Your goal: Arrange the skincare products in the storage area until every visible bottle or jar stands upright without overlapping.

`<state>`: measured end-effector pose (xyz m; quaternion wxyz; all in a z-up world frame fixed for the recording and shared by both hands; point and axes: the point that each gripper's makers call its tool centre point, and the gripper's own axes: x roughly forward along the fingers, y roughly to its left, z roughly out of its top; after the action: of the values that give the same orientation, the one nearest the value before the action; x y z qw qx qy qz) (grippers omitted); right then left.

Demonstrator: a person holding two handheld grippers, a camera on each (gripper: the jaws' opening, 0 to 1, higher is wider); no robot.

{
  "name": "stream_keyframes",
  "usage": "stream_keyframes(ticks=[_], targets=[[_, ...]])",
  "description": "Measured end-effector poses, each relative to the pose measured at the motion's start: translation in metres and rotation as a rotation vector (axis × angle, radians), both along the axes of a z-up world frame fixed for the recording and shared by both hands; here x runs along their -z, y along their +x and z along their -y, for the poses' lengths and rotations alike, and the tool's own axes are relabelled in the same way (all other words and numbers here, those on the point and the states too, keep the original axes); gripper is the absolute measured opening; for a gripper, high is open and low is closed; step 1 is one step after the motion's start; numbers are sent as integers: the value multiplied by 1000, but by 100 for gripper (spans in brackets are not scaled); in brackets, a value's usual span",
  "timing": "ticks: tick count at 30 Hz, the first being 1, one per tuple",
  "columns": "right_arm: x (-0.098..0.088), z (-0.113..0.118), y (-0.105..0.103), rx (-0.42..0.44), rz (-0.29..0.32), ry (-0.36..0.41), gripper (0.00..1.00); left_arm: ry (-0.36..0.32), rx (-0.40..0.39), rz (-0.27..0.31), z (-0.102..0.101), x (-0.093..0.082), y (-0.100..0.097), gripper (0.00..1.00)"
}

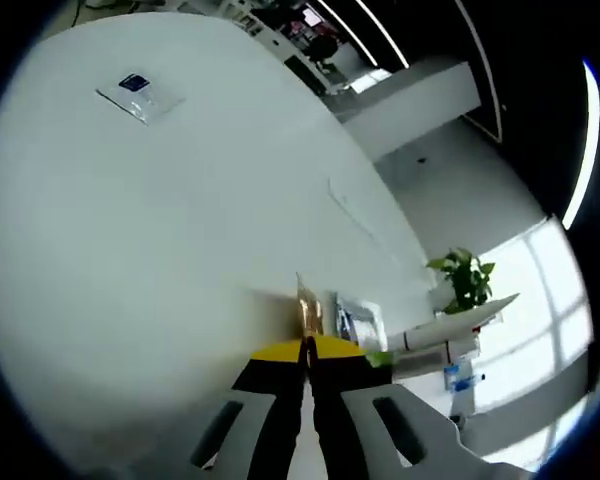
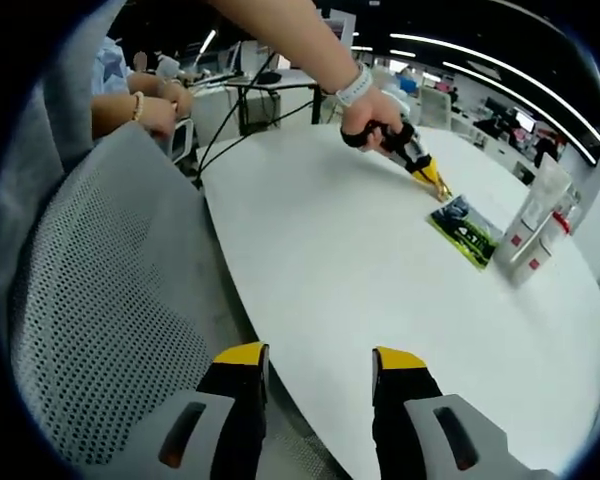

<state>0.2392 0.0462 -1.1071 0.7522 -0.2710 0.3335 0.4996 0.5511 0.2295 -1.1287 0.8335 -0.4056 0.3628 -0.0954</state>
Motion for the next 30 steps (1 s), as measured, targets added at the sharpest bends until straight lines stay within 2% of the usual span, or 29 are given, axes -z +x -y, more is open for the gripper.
stream_keyframes(ticks=[5,7,8,10,13,15,18,22,28,30], targets=[[1,0,-1,-2,-2,-4,39,47,43,-9,1,5,3,0],[2,0,-1,-4,-6,-7,39,99,73,-5,-3,6,5,1],[2,0,-1,-6,-5,-9,39,147,108,3,-5,8,5,0],[2,0,-1,-7,-5,-8,38,182,163,6,-3,7,6,0],[2,0,-1,-7,-6,-10,38,239,203,11,-4,6,9,1],[2,0,-2,-7,-7,-11,38,293,264,18,-3,6,9,2],[3,1,-2,-7,-7,-14,38,366,315,28,-3,6,10,3],[3,1,-1,-5,-7,-16,38,423,350,23,-3,6,11,5],[3,3,0,0,-6,-23,37,513,352,18,-10,6,9,6],[3,3,1,4,-3,-24,36,521,340,16,-10,5,9,7]])
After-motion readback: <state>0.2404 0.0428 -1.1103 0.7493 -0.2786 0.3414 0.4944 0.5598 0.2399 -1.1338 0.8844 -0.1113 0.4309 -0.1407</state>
